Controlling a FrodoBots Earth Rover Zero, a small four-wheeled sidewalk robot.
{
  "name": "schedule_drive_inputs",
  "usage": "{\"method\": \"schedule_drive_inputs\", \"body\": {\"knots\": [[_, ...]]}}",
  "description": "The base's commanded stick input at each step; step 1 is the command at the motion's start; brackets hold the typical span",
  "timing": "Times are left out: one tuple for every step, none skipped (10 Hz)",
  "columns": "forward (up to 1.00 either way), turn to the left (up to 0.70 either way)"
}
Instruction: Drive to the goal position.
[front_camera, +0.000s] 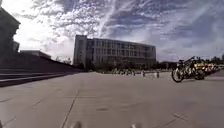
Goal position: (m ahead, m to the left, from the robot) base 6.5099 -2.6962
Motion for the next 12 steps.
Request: {"method": "schedule_drive_inputs", "body": {"knots": [[0.7,0.0],[0.7,-0.03],[0.7,-0.18],[0.7,-0.05],[0.7,-0.05],[0.7,-0.16],[0.7,-0.13],[0.7,-0.09],[0.7,-0.22],[0.7,0.0],[0.7,-0.07],[0.7,-0.11]]}}
